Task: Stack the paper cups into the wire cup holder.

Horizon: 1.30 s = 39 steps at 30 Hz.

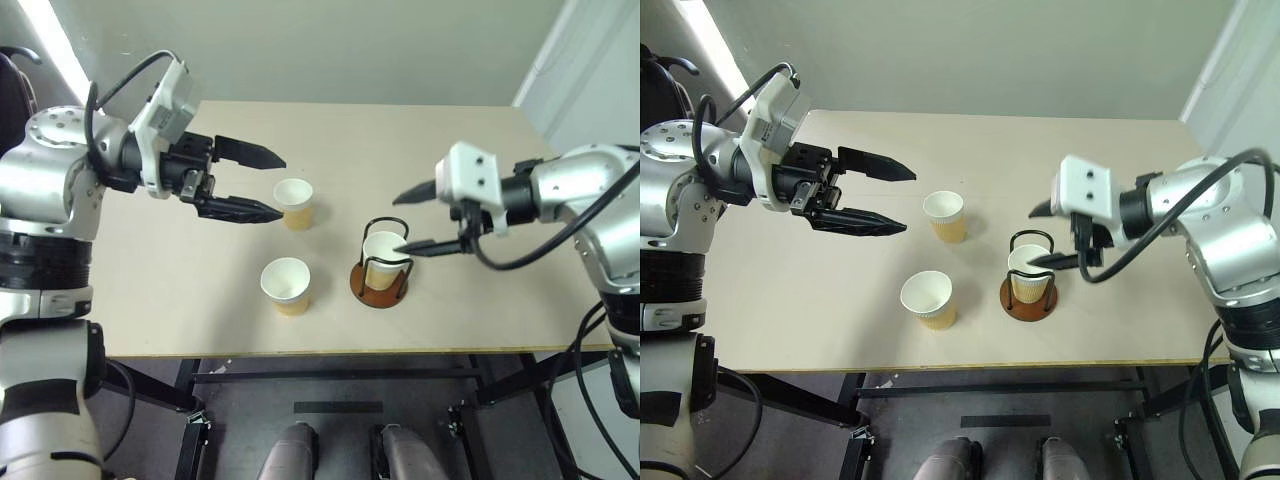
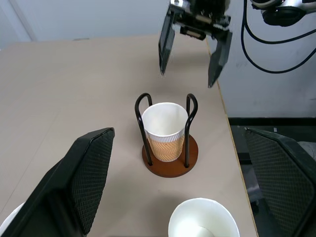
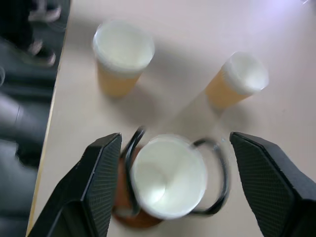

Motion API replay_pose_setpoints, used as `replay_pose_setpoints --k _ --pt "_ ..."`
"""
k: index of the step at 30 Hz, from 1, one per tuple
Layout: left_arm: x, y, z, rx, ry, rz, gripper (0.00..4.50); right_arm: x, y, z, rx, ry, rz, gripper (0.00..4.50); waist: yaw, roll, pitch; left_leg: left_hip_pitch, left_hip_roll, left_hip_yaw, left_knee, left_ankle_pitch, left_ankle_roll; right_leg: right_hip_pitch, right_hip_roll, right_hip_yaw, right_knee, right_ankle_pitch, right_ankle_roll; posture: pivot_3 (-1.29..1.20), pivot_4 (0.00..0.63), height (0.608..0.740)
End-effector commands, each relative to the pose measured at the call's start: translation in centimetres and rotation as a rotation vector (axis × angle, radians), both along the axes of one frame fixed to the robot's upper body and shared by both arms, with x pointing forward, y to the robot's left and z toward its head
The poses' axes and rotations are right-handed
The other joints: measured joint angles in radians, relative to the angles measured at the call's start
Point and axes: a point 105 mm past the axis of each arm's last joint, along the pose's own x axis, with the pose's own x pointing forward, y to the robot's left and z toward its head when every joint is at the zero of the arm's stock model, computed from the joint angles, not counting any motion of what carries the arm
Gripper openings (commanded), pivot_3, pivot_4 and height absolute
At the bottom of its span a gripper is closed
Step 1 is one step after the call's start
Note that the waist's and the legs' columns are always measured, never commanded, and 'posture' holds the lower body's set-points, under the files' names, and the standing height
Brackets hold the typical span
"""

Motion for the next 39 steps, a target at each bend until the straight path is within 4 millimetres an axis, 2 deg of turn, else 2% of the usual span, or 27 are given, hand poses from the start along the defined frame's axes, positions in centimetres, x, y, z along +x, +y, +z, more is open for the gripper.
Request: replay_pose_setpoints --k 1,8,12,20,27,31,36,39 --pt "0.0 0.1 0.6 0.033 -0.079 0.007 4.50 -1.1 0.4 3.3 0.140 -0.022 0.020 3.60 0.000 0.000 0.000 0.000 0.000 0.000 0.000 0.000 0.000 0.000 0.000 0.000 0.000 0.000 0.000 0.00 0.150 0.740" --pt "3.0 -0.3 -0.1 0.172 -0.273 0.086 4.50 -2.9 1.1 5.0 0.250 0.013 0.085 3.60 0.002 0.000 0.000 0.000 0.000 0.000 0.000 0.000 0.000 0.000 0.000 0.000 0.000 0.000 0.000 0.00 0.150 0.740" --pt "4.0 -0.1 -0.3 0.201 -0.312 0.112 4.50 -3.2 1.1 5.4 0.263 -0.001 0.087 3.60 0.000 0.000 0.000 -0.001 0.000 0.000 0.000 0.000 0.000 -0.001 0.000 0.000 0.000 0.000 0.000 0.00 0.150 0.740" --pt "7.5 0.2 -1.7 0.345 -0.460 0.209 4.50 -3.2 0.9 5.5 0.258 -0.011 0.064 3.60 0.002 0.000 0.000 -0.001 -0.001 0.000 0.001 0.000 0.000 -0.001 0.000 0.000 0.000 0.000 0.000 0.00 0.150 0.740" --pt "9.3 0.2 -4.0 0.514 -0.552 0.206 4.50 -3.2 0.8 5.2 0.230 -0.006 0.058 3.60 0.003 0.000 0.000 -0.002 -0.001 -0.001 0.000 0.000 0.000 -0.002 0.000 0.000 0.000 0.003 0.006 0.00 0.150 0.740" --pt "10.1 0.0 -5.1 0.558 -0.560 0.208 4.50 -3.2 0.8 5.1 0.221 0.000 0.055 3.60 0.003 0.000 0.000 -0.003 -0.001 -0.001 0.000 0.000 0.000 -0.002 0.000 0.000 0.000 0.004 0.006 0.00 0.150 0.740" --pt "11.0 -0.1 -7.6 0.633 -0.540 0.204 4.50 -3.1 0.8 4.9 0.215 0.003 0.047 3.60 0.004 0.000 0.000 -0.003 -0.001 -0.001 0.000 0.000 0.000 -0.003 -0.001 0.000 0.000 0.004 0.007 0.00 0.150 0.740" --pt "11.4 -0.2 -8.1 0.646 -0.536 0.218 4.50 -3.0 0.9 5.0 0.213 0.005 0.042 3.60 0.004 0.000 0.000 -0.003 -0.001 -0.001 0.000 0.000 0.000 -0.003 -0.001 0.000 0.000 0.004 0.007 0.00 0.150 0.740"
